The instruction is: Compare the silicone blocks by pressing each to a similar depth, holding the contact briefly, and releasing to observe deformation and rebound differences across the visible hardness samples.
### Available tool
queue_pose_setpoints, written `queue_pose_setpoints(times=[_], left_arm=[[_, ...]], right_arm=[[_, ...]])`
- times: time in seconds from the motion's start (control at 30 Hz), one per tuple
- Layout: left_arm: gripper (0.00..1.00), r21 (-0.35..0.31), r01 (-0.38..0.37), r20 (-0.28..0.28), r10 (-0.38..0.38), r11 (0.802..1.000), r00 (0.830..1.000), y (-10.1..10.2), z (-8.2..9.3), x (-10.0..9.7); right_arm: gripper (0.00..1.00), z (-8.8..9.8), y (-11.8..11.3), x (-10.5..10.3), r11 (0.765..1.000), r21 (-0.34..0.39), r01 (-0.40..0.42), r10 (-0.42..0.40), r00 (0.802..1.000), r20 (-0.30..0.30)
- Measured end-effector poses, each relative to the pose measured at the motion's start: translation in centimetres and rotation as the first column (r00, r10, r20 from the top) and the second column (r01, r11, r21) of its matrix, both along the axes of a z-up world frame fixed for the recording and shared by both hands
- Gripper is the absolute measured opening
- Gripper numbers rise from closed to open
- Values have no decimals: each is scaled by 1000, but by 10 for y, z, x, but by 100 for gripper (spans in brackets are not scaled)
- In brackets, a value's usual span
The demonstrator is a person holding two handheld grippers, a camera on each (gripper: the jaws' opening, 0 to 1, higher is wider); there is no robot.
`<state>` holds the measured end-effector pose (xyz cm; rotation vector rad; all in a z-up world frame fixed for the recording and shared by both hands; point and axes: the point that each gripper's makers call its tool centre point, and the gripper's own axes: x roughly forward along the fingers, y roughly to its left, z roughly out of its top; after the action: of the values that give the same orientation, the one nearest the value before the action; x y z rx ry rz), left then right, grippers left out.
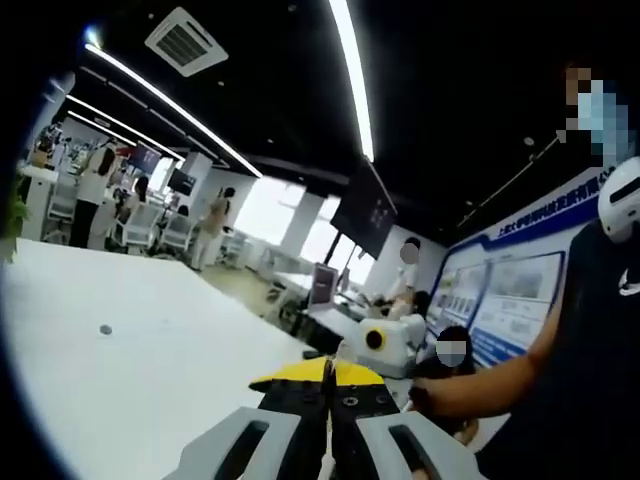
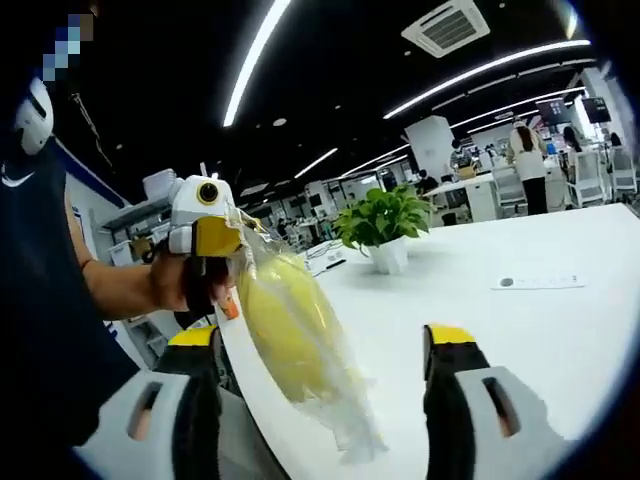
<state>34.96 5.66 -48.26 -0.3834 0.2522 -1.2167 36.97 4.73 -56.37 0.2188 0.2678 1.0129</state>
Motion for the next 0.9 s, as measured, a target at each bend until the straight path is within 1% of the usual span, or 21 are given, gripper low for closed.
queue_pose_setpoints(times=[0.03,0.07,0.1,0.2,0.23,0.27,0.3,0.4,0.47,0.57,0.6,0.63,0.67,0.7,0.73,0.77,0.8,0.9], left_arm=[[0,-3,2,-3,-2,1000,1000,-1,1,-1],[0,-6,3,-8,-3,1000,1000,-3,1,-1],[0,-8,0,-5,0,1000,1000,-5,2,-1],[0,-19,-12,-9,12,1000,1000,-8,4,1],[0,-20,-15,-7,15,1000,1000,-8,4,1],[0,-22,-20,-9,20,1000,1000,-9,4,3],[0,-22,-26,-11,26,999,1000,-10,3,5],[0,-15,-38,-13,38,999,999,-13,-1,10],[0,-10,-46,-14,45,999,999,-16,-5,13],[0,6,-72,-27,72,997,997,-18,-17,20],[0,10,-77,-33,78,997,996,-19,-21,21],[0,13,-79,-36,79,997,996,-20,-25,22],[0,16,-79,-46,80,997,996,-21,-31,23],[0,18,-81,-50,82,997,995,-21,-34,23],[0,21,-82,-56,83,996,995,-22,-38,23],[0,19,-86,-77,87,996,993,-22,-44,24],[0,15,-88,-86,89,996,992,-23,-47,24],[0,8,-101,-110,101,995,989,-26,-58,25]], right_arm=[[96,-4,-5,1,999,-32,17,-17,1000,0],[96,-4,-9,5,998,-51,35,-34,999,25],[96,-6,-15,3,997,-65,45,-44,999,11],[96,0,-29,2,995,-53,81,-78,996,49],[96,-1,-31,2,995,-56,85,-82,995,50],[96,-3,-38,2,991,-76,108,-104,993,55],[96,-6,-44,1,988,-91,124,-119,991,53],[96,-14,-57,-2,985,-101,142,-139,990,37],[96,-19,-66,-5,980,-106,170,-168,985,30],[96,-27,-80,-8,968,-119,220,-218,976,29],[96,-30,-83,-10,966,-129,225,-223,974,30],[96,-32,-85,-13,966,-137,220,-216,975,42],[96,-33,-88,-19,966,-145,214,-206,976,67],[96,-35,-91,-21,964,-149,219,-211,975,69],[96,-38,-95,-23,962,-150,227,-219,974,65],[96,-41,-101,-25,959,-156,237,-230,971,60],[96,-42,-106,-28,956,-156,248,-242,969,60],[96,-46,-113,-32,951,-167,258,-255,966,42]])
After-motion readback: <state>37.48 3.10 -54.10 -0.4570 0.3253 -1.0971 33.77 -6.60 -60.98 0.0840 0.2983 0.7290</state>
